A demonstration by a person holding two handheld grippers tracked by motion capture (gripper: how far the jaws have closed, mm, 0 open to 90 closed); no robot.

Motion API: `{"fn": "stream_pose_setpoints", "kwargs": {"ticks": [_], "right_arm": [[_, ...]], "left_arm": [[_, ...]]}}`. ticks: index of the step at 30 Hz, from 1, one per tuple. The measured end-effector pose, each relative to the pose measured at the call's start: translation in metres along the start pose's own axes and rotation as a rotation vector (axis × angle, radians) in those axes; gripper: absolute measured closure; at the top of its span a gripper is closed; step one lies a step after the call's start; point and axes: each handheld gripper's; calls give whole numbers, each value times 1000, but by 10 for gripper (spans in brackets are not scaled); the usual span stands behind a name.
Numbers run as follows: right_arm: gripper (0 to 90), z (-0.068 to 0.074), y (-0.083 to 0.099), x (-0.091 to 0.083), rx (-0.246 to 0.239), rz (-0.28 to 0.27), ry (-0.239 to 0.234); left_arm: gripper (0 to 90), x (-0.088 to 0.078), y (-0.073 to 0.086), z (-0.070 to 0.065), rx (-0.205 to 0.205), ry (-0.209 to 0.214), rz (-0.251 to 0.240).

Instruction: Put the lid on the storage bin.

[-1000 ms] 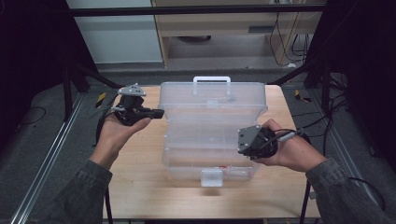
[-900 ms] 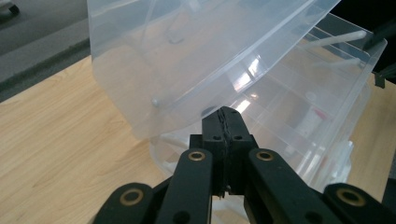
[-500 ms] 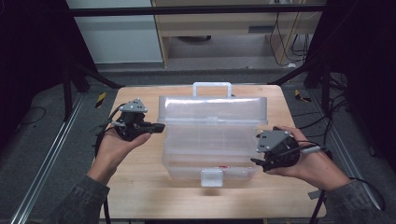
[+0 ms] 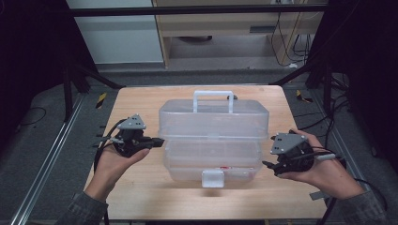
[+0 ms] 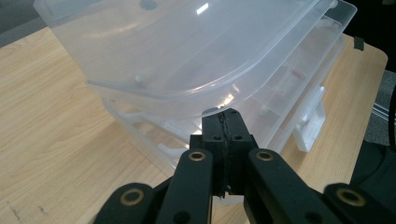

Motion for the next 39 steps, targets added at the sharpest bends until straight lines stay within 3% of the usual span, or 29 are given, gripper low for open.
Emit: {"fn": "stream_pose_setpoints", "kwargs": {"ticks": [20, 39], "right_arm": [[217, -6, 18, 5, 46, 17, 30], [213, -8, 32, 12, 80, 34, 36]], "left_arm": [[895, 5, 21, -9, -16, 3, -3], [895, 13, 37, -16, -13, 23, 34]]}}
Point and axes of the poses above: each handheld gripper's, and its own axes: x roughly forward along the jaws, y roughly out of its underside, z roughly to its left, and after that the axes turned 15 degrees about x, right-handed
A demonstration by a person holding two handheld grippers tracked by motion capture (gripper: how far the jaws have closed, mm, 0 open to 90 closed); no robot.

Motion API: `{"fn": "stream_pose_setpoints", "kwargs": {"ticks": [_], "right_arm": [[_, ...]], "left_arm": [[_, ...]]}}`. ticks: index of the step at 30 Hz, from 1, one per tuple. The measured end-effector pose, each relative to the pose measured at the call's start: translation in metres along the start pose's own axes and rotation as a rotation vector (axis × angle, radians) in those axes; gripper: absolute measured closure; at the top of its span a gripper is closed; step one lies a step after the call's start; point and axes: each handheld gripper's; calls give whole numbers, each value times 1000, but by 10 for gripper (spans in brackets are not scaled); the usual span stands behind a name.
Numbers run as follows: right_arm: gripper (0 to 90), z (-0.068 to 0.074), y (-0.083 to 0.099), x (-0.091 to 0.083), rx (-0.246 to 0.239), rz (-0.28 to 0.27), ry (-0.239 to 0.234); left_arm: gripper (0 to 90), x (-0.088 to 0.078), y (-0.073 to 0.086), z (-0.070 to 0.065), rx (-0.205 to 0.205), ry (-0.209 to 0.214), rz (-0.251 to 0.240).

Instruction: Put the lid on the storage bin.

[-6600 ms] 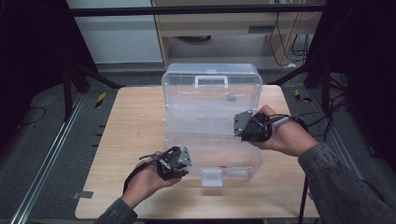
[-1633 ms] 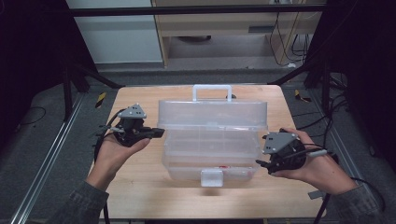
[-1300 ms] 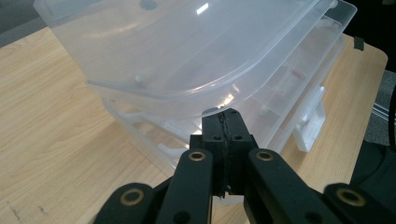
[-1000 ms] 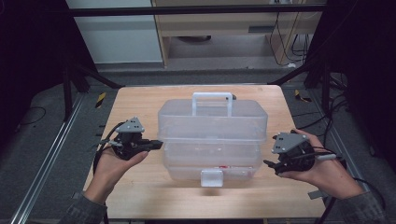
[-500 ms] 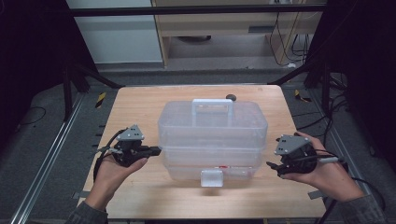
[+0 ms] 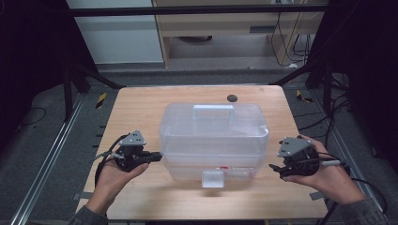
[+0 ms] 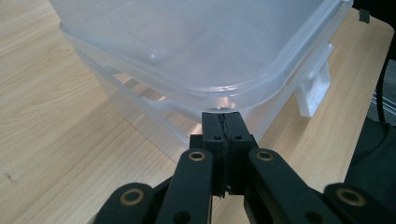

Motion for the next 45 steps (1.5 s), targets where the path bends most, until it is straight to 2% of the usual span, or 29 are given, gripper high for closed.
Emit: {"fn": "stream_pose_setpoints", "kwargs": {"ticks": [7, 9, 12, 15, 17, 19, 21, 22, 25, 26, 28, 29, 31, 32, 34, 36, 38, 41, 45], "right_arm": [[207, -3, 2, 3, 11, -1, 9], [200, -6, 3, 5, 19, -4, 27], [195, -10, 4, 6, 27, -10, 42], [188, -21, 6, 12, 61, -16, 76], [187, -23, 6, 14, 71, -15, 83], [188, -32, 6, 21, 114, -15, 112], [188, -35, 5, 23, 123, -13, 119], [191, -42, 5, 31, 160, -9, 144], [197, -54, 3, 44, 222, -9, 174], [197, -54, 3, 44, 222, -9, 174], [203, -66, 3, 61, 287, -4, 186], [205, -70, 4, 67, 298, 1, 191], [209, -76, 5, 78, 325, 7, 190], [209, -76, 5, 78, 325, 7, 190], [213, -86, 7, 95, 374, 16, 186], [215, -90, 8, 100, 391, 19, 187], [219, -99, 11, 115, 428, 39, 200], [219, -104, 13, 124, 442, 50, 208], [218, -112, 14, 137, 488, 46, 204]], "left_arm": [[895, -1, 2, 2, 12, -9, 16], [895, -1, 10, 8, 17, -52, 54], [895, -2, 16, 14, 4, -76, 68], [895, -3, 23, 25, -14, -108, 82], [895, -3, 27, 32, -22, -123, 90], [893, 1, 31, 43, -36, -150, 98], [893, 2, 33, 49, -44, -154, 105], [893, 5, 35, 55, -51, -170, 114], [887, 14, 42, 79, -84, -216, 129], [884, 14, 42, 79, -84, -216, 129], [883, 21, 48, 95, -117, -245, 141], [884, 21, 48, 95, -117, -245, 141], [887, 29, 54, 107, -147, -258, 147], [889, 29, 54, 107, -147, -258, 147], [894, 34, 56, 112, -153, -263, 160], [896, 41, 58, 117, -145, -267, 189], [899, 48, 59, 119, -140, -273, 209], [899, 57, 59, 122, -137, -280, 219], [899, 68, 60, 126, -127, -300, 247]]}}
Point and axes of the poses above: each handheld gripper's, and its own axes: x roughly forward along the jaws, y roughly out of its underside, z roughly to its left, and after that the axes turned 15 degrees about x, right-handed
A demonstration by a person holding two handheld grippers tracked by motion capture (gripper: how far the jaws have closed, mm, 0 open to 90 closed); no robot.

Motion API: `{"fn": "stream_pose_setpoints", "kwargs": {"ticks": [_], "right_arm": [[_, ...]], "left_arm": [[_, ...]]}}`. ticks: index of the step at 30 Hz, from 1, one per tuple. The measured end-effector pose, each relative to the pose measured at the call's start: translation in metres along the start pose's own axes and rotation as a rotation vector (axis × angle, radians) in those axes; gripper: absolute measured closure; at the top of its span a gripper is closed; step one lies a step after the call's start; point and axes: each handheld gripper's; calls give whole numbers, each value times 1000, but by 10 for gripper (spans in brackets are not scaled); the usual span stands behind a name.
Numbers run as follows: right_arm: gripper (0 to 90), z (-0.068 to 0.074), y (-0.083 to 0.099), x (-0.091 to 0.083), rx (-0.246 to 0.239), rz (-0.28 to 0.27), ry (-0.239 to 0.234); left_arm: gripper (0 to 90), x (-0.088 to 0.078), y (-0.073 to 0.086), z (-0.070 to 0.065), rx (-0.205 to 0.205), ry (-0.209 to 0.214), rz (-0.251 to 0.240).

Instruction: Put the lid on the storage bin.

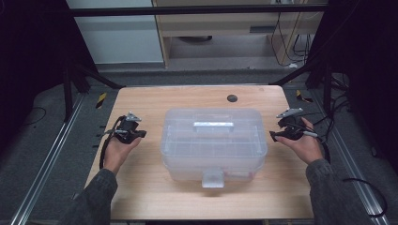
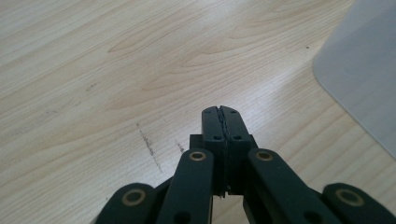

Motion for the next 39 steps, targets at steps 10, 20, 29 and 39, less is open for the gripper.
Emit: {"fn": "stream_pose_setpoints", "kwargs": {"ticks": [10, 20, 29, 39], "right_arm": [[190, -8, 4, 32, 119, 7, -4], [161, -8, 11, 50, 190, 3, -18], [140, -8, 20, 55, 243, -30, -52], [12, -1, 31, 58, 329, -85, -44]], "left_arm": [[483, 19, 11, 14, -96, -104, -31], [195, 36, 29, 19, -193, -130, -22], [115, 45, 35, 16, -223, -109, -45], [27, 49, 38, 11, -205, -136, -73]]}}
Point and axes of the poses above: each handheld gripper's, and its own axes: x roughly forward along the jaws, y roughly out of its underside, z roughly to its left, and after that the axes turned 15 degrees about x, right-handed
